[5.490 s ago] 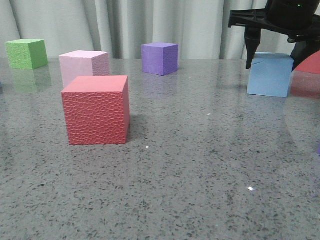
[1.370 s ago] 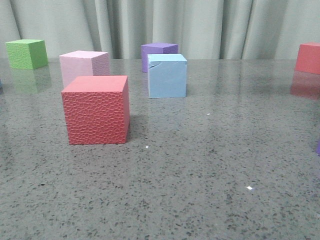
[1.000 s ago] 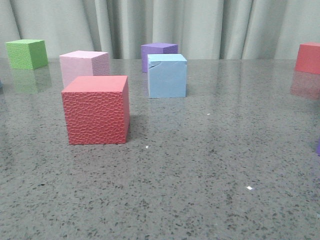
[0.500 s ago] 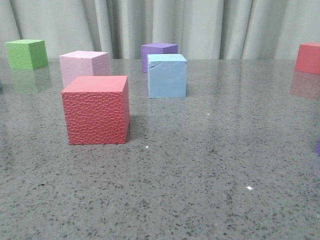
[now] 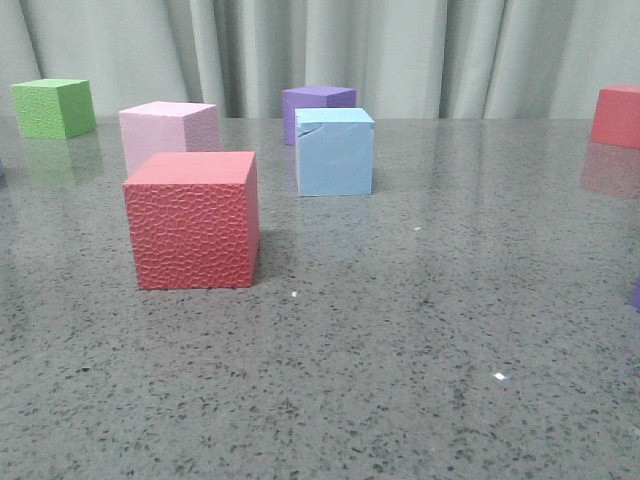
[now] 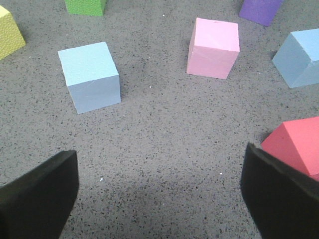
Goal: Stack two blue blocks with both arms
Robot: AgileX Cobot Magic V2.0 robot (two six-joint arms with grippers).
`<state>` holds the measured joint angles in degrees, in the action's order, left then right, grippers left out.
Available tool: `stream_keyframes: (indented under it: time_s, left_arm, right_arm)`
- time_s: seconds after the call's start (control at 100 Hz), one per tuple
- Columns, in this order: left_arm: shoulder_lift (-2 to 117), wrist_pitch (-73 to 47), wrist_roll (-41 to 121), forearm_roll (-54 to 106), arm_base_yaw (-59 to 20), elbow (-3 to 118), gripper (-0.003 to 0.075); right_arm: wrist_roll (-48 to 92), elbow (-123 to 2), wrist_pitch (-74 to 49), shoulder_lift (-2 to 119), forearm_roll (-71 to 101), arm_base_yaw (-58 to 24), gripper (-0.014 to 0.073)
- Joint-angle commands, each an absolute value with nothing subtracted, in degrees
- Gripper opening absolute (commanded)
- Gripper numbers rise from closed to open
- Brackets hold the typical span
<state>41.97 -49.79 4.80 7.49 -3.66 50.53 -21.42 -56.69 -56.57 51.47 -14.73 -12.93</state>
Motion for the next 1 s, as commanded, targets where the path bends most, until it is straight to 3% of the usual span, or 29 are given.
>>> stream_keyframes:
  time_s: [0.0, 0.29, 0.99]
  left_arm:
    - [42.1, -46.0, 4.3, 8.6, -3.5, 52.6, 0.0618]
    - [45.8, -44.0, 1.8, 7.1, -3.5, 57.9, 0.0618]
    - [76.1, -44.7, -2.0, -1.6, -3.5, 77.7, 0.0618]
  right_arm:
    - [-20.6, -58.0, -53.2, 50.8, -15.9, -12.5, 0.0646]
    - [-20.6, -58.0, -52.9, 50.8, -15.9, -12.5, 0.0646]
    - [-20.6, -58.0, -52.9, 50.8, -15.9, -12.5, 0.0646]
